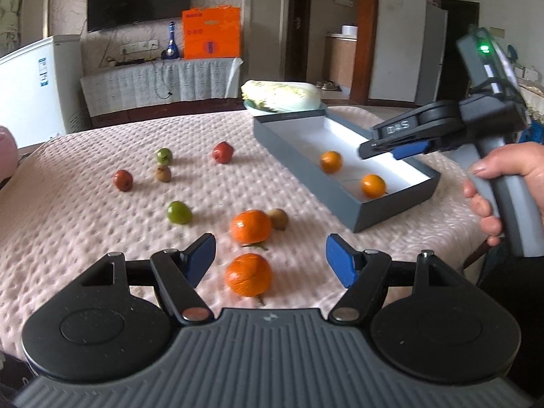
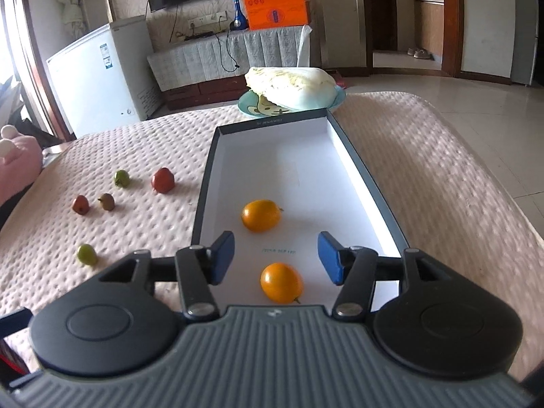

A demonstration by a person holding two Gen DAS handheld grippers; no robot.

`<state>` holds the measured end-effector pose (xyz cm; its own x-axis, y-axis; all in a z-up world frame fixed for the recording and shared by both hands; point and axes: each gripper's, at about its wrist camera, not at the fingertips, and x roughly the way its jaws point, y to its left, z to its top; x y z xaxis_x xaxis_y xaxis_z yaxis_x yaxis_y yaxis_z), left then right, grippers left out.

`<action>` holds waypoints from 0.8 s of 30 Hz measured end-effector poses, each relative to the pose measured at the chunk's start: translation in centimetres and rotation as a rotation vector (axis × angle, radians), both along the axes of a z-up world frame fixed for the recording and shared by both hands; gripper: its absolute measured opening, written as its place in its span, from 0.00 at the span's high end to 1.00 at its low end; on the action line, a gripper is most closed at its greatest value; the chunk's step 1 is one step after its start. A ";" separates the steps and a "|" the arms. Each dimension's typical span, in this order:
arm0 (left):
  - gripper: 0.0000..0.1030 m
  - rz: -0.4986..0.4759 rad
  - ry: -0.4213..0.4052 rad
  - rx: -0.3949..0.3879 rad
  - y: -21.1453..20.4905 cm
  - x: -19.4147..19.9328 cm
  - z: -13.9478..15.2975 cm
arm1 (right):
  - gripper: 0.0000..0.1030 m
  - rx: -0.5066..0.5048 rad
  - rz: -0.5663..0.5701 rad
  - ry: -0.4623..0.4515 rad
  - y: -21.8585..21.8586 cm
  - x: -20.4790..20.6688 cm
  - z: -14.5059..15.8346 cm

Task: Organize fruits
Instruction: 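Open the right tool to drop its mandarin into the box, then grasp another mandarin on the bedspread with the left tool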

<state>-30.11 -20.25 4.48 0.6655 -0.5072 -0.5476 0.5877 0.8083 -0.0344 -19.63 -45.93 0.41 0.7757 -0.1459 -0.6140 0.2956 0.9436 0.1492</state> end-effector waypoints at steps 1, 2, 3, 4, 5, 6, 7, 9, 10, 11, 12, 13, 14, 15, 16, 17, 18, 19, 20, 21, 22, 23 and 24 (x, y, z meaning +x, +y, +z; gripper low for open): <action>0.26 0.010 0.006 0.000 0.2 0.3 -0.1 | 0.45 -0.002 0.001 0.001 0.0 0.0 0.0; 0.26 0.021 0.014 -0.002 0.5 0.5 -0.3 | 0.45 -0.006 0.003 0.001 0.0 0.0 0.0; 0.26 0.030 0.022 -0.003 0.7 0.8 -0.4 | 0.45 -0.011 0.006 0.000 0.0 -0.1 0.0; 0.26 0.039 0.031 -0.003 0.8 1.0 -0.6 | 0.45 -0.017 0.008 0.000 0.0 -0.2 0.1; 0.26 0.047 0.038 0.000 1.0 1.2 -0.8 | 0.45 -0.021 0.009 -0.001 0.0 -0.3 0.1; 0.26 0.053 0.042 0.004 1.1 1.4 -1.0 | 0.45 -0.024 0.009 -0.005 0.0 -0.5 0.2; 0.27 0.057 0.047 0.006 1.2 1.6 -1.3 | 0.45 -0.024 0.008 -0.010 -0.1 -0.7 0.3; 0.28 0.059 0.065 0.005 1.4 1.8 -1.7 | 0.45 -0.019 0.006 -0.022 -0.3 -1.0 0.4; 0.28 0.059 0.071 0.003 1.5 1.9 -1.9 | 0.45 -0.015 0.004 -0.025 -0.4 -1.1 0.5; 0.28 0.057 0.073 0.002 1.5 2.0 -2.0 | 0.45 -0.013 0.001 -0.025 -0.5 -1.1 0.5; 0.29 0.056 0.072 0.005 1.5 2.0 -2.1 | 0.45 -0.012 -0.003 -0.023 -0.5 -1.2 0.5; 0.29 0.056 0.071 0.010 1.4 2.1 -2.4 | 0.45 -0.010 -0.005 -0.021 -0.6 -1.2 0.5; 0.30 0.056 0.072 0.015 1.4 2.1 -2.6 | 0.45 -0.009 -0.003 -0.022 -0.5 -1.1 0.5; 0.31 0.054 0.074 0.019 1.3 2.2 -2.7 | 0.45 -0.010 0.001 -0.022 -0.4 -1.1 0.5; 0.33 0.053 0.075 0.023 1.2 2.3 -2.9 | 0.45 -0.014 0.008 -0.022 -0.1 -1.0 0.5; 0.34 0.050 0.077 0.027 1.0 2.4 -3.0 | 0.45 -0.022 0.016 -0.020 0.1 -0.9 0.5; 0.34 0.049 0.080 0.031 0.8 2.5 -3.2 | 0.45 -0.032 0.026 -0.015 0.4 -0.7 0.5; 0.34 0.048 0.081 0.038 0.6 2.6 -3.4 | 0.45 -0.043 0.035 -0.011 0.7 -0.7 0.5; 0.34 0.047 0.080 0.045 0.4 2.6 -3.5 | 0.45 -0.056 0.045 -0.008 1.1 -0.6 0.5; 0.34 0.045 0.079 0.051 0.3 2.7 -3.7 | 0.45 -0.074 0.058 -0.006 1.4 -0.6 0.5; 0.35 0.042 0.077 0.057 0.1 2.7 -3.8 | 0.45 -0.088 0.069 -0.007 1.7 -0.6 0.6; 0.35 0.039 0.075 0.060 0.0 2.7 -3.9 | 0.45 -0.100 0.080 -0.009 2.0 -0.7 0.6; 0.35 0.038 0.075 0.062 -0.1 2.8 -4.0 | 0.45 -0.113 0.091 -0.009 2.2 -0.7 0.7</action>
<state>-27.35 -20.38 0.50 0.6397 -0.4463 -0.6258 0.5545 0.8318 -0.0264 -20.30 -43.70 1.09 0.7943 -0.1423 -0.5906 0.2071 0.9774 0.0431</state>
